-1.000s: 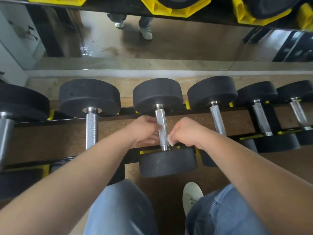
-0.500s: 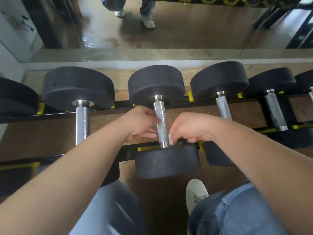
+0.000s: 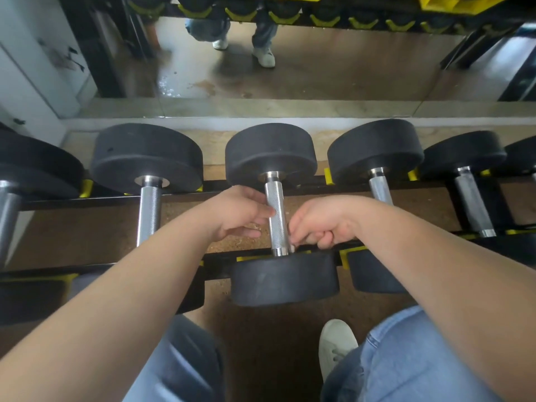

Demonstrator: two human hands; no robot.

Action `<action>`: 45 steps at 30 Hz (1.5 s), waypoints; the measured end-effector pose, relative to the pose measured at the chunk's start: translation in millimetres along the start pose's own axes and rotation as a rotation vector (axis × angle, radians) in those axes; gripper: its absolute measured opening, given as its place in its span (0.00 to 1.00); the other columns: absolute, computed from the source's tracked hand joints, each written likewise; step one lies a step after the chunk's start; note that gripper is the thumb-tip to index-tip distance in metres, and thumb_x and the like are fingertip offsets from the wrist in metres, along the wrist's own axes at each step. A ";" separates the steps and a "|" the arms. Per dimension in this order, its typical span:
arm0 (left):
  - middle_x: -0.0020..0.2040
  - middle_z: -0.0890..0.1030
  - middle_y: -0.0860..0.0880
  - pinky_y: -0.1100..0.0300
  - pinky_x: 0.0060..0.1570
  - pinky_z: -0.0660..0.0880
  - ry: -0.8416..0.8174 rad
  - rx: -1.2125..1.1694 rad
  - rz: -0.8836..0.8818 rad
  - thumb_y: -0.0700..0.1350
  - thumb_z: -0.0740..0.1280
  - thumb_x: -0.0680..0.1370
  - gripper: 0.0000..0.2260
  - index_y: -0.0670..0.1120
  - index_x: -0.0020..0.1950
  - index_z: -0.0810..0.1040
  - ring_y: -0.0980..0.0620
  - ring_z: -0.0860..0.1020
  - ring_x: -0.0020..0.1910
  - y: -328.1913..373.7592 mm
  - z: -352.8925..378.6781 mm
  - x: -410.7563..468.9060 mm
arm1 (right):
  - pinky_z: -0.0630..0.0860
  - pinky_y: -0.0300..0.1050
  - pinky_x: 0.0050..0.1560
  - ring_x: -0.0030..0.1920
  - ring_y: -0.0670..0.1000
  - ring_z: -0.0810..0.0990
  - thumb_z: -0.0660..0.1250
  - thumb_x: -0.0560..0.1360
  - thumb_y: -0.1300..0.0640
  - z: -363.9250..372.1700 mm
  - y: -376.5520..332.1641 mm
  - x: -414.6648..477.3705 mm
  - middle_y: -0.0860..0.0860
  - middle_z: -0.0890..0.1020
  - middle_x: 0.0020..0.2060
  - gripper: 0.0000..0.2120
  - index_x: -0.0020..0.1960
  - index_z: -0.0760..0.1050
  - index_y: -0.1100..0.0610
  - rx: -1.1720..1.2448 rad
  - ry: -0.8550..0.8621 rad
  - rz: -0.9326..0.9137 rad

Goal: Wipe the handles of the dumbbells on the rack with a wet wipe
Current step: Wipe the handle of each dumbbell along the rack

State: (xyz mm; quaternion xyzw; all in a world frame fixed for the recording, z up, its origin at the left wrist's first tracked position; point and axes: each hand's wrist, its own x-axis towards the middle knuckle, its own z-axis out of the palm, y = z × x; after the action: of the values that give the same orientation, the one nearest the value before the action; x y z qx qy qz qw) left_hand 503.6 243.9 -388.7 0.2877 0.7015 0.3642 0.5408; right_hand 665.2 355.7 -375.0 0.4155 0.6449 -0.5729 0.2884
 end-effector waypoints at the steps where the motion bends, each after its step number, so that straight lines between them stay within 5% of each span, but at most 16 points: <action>1: 0.57 0.84 0.44 0.53 0.49 0.84 -0.002 0.001 0.002 0.39 0.72 0.79 0.13 0.45 0.64 0.79 0.50 0.82 0.58 0.0 -0.4 -0.4 | 0.59 0.32 0.22 0.26 0.42 0.63 0.63 0.81 0.67 0.0 -0.1 3.9 0.50 0.79 0.32 0.07 0.51 0.79 0.61 0.088 0.031 -0.031; 6: 0.54 0.85 0.46 0.54 0.50 0.84 0.012 -0.001 0.020 0.39 0.73 0.79 0.08 0.46 0.57 0.83 0.52 0.82 0.56 -0.5 -1.0 0.7 | 0.59 0.34 0.22 0.25 0.42 0.64 0.61 0.82 0.67 -9.8 -7.8 28.5 0.50 0.74 0.39 0.13 0.63 0.76 0.58 0.655 0.262 -0.227; 12: 0.55 0.85 0.49 0.54 0.50 0.84 0.118 -0.005 0.062 0.40 0.74 0.78 0.11 0.47 0.60 0.84 0.53 0.82 0.58 -3.3 -5.1 4.9 | 0.60 0.33 0.22 0.26 0.42 0.64 0.59 0.81 0.69 -9.0 4.7 21.4 0.51 0.79 0.41 0.12 0.58 0.77 0.57 0.118 -0.091 -0.040; 17: 0.53 0.86 0.48 0.54 0.49 0.84 0.137 -0.081 0.048 0.39 0.72 0.80 0.11 0.47 0.62 0.82 0.53 0.83 0.55 -0.8 -12.2 8.9 | 0.59 0.34 0.21 0.25 0.42 0.61 0.56 0.82 0.70 -15.1 -2.3 30.8 0.47 0.72 0.30 0.12 0.53 0.75 0.57 0.500 0.016 -0.162; 19: 0.53 0.86 0.48 0.55 0.48 0.83 0.123 -0.058 0.053 0.41 0.71 0.80 0.10 0.47 0.61 0.83 0.53 0.83 0.55 -1.7 -10.0 9.5 | 0.58 0.34 0.21 0.24 0.41 0.60 0.55 0.82 0.69 -19.9 -6.0 31.1 0.46 0.69 0.31 0.13 0.59 0.76 0.59 0.630 0.044 -0.259; 23: 0.53 0.86 0.49 0.54 0.49 0.83 0.111 -0.032 0.041 0.43 0.71 0.80 0.09 0.49 0.60 0.83 0.52 0.84 0.55 -3.8 -7.9 10.2 | 0.57 0.34 0.22 0.25 0.42 0.59 0.54 0.81 0.70 -23.2 -0.2 25.5 0.46 0.68 0.33 0.20 0.66 0.76 0.57 0.377 -0.005 -0.215; 27: 0.51 0.87 0.51 0.55 0.46 0.83 0.102 -0.016 0.031 0.44 0.71 0.81 0.08 0.50 0.59 0.83 0.53 0.84 0.55 -4.0 -7.8 10.2 | 0.57 0.33 0.22 0.24 0.42 0.60 0.54 0.79 0.74 -12.6 6.3 13.7 0.47 0.72 0.30 0.15 0.50 0.76 0.59 0.101 -0.125 -0.113; 29: 0.51 0.87 0.51 0.55 0.46 0.83 0.087 -0.005 0.027 0.45 0.71 0.81 0.08 0.50 0.60 0.82 0.52 0.84 0.55 -4.5 -6.7 9.1 | 0.57 0.33 0.23 0.24 0.42 0.60 0.54 0.79 0.74 -10.8 5.4 16.1 0.46 0.73 0.29 0.15 0.47 0.75 0.58 0.203 -0.078 -0.147; 33: 0.53 0.86 0.50 0.54 0.48 0.83 0.107 0.004 0.037 0.44 0.70 0.81 0.08 0.50 0.60 0.82 0.52 0.84 0.55 -4.1 -5.4 8.1 | 0.57 0.35 0.22 0.26 0.43 0.60 0.54 0.79 0.73 -17.5 -5.2 26.0 0.48 0.70 0.33 0.17 0.58 0.78 0.61 0.532 0.094 -0.275; 36: 0.53 0.87 0.50 0.54 0.48 0.83 0.125 0.012 0.033 0.42 0.68 0.82 0.09 0.50 0.61 0.82 0.51 0.84 0.55 -4.4 -6.5 7.8 | 0.57 0.34 0.22 0.26 0.43 0.60 0.55 0.78 0.75 -11.8 0.1 18.6 0.49 0.74 0.31 0.14 0.48 0.75 0.61 0.247 -0.002 -0.176; 39: 0.53 0.87 0.49 0.54 0.46 0.83 0.112 0.029 0.020 0.42 0.66 0.82 0.09 0.50 0.60 0.82 0.51 0.84 0.55 -4.7 -6.3 7.0 | 0.59 0.33 0.22 0.25 0.43 0.62 0.57 0.78 0.74 -3.9 7.5 11.7 0.48 0.77 0.29 0.15 0.50 0.78 0.59 0.022 -0.128 -0.084; 45: 0.51 0.88 0.50 0.57 0.44 0.82 0.082 0.043 0.025 0.42 0.68 0.81 0.10 0.50 0.60 0.83 0.53 0.85 0.54 -3.5 -5.5 5.8 | 0.57 0.35 0.21 0.24 0.43 0.60 0.54 0.78 0.74 -11.1 -7.3 25.1 0.49 0.68 0.33 0.16 0.52 0.76 0.59 0.542 0.085 -0.245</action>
State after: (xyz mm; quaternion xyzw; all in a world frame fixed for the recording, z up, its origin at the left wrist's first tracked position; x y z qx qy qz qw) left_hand 496.8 245.4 -393.9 0.2927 0.7273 0.3672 0.5005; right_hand 647.8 371.8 -390.7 0.4201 0.5254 -0.7368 0.0682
